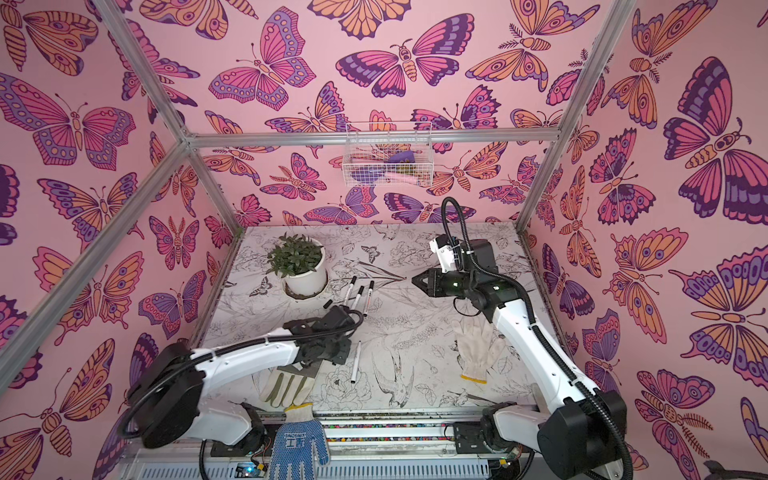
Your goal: Insert the pens into the pen caps
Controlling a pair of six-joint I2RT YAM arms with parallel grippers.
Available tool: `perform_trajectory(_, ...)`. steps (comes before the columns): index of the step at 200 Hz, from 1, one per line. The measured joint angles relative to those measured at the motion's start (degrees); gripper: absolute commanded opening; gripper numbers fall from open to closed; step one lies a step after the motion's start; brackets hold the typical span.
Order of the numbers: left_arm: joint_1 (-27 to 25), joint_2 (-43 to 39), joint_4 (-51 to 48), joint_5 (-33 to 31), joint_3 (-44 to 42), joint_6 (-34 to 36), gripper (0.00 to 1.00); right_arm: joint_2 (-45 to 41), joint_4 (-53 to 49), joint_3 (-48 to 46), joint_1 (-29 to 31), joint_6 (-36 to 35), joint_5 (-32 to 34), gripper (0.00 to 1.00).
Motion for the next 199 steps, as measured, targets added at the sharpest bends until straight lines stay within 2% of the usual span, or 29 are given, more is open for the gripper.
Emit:
perform_trajectory(20,4.15,-12.48,9.57,7.17,-2.67,2.19,0.00,1.57,0.37,0.04,2.93,-0.59,-2.60,0.32)
perform_trajectory(38,5.62,-18.60,18.10,12.31,-4.39,3.52,0.00,4.00,1.11,0.07,6.67,-1.05,-5.53,0.40)
perform_trajectory(71,5.79,-15.93,25.75,20.04,-2.67,5.42,0.00,7.45,3.96,0.55,11.93,-0.98,-9.84,0.46)
perform_trajectory(106,5.79,-12.76,27.98,23.91,-2.27,5.81,0.00,9.75,6.78,4.20,12.44,-0.52,-12.20,0.46)
perform_trajectory(164,5.68,-12.13,31.28,25.51,-1.38,5.81,0.00,15.37,4.07,11.21,13.94,-2.36,-14.23,0.38)
perform_trajectory(173,5.66,-11.87,31.91,25.51,-1.18,5.81,0.00,16.17,3.37,11.89,14.34,-2.71,-14.40,0.35)
perform_trajectory(199,5.27,-11.04,33.24,25.55,-0.52,5.81,0.00,17.03,2.03,12.37,14.71,-3.69,-14.43,0.16)
